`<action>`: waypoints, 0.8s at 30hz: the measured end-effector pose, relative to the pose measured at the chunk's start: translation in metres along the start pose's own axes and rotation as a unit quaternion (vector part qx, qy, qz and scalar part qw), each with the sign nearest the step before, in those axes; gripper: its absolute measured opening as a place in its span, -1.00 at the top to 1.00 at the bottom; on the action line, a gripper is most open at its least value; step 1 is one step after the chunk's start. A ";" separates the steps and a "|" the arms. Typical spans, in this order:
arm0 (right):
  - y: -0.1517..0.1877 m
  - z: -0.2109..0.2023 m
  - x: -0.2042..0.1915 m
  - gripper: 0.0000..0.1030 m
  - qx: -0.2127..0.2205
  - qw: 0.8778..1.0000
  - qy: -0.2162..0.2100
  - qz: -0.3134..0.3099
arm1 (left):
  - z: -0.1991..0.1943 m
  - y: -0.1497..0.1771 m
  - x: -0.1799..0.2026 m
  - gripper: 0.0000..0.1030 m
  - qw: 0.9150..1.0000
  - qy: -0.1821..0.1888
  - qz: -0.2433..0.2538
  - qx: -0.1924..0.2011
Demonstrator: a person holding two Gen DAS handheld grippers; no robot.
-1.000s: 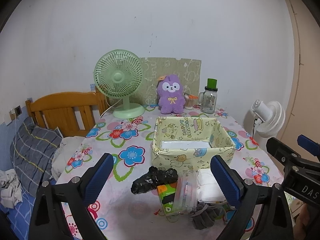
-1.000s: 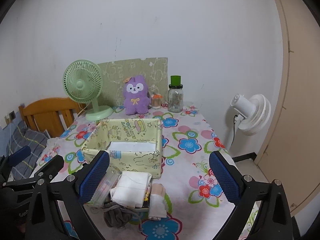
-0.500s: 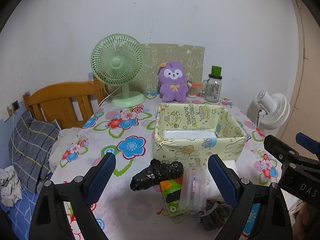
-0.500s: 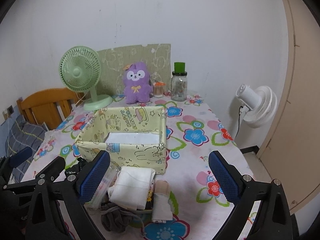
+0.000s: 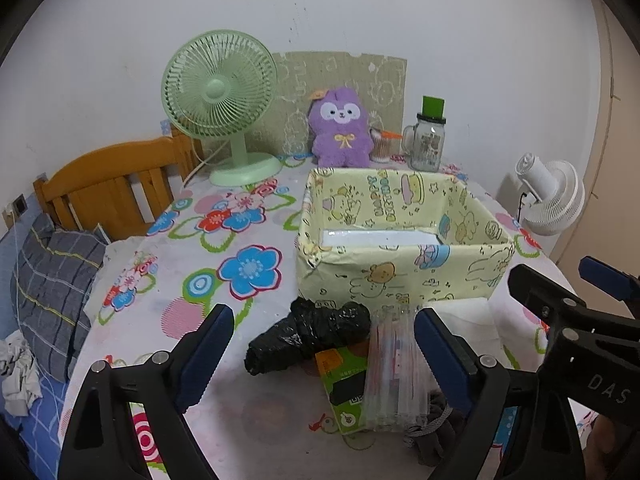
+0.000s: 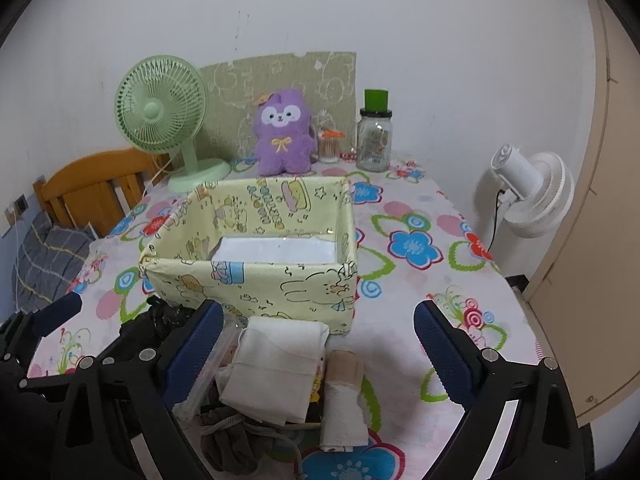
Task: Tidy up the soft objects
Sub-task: 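Move both tools forward toward the items lying in front of the fabric box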
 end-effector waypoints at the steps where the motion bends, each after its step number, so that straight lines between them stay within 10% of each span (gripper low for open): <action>1: 0.001 0.003 -0.001 -0.88 -0.004 1.000 0.000 -0.001 | 0.003 0.001 0.001 -0.78 1.000 0.002 0.000 -0.004; 24: 0.032 0.054 -0.010 -0.84 -0.082 0.997 -0.014 0.001 | 0.047 0.028 0.028 -0.38 0.995 0.058 0.002 -0.079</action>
Point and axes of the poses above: each gripper's, at about its wrist camera, not at the fingertips, and z roughly the way its jaws point, x to its right, y to its underside, the point moved 7 cm from there along z, roughly the way its jaws point, and after that the axes turned 5 degrees about z, right-handed, at the moved point
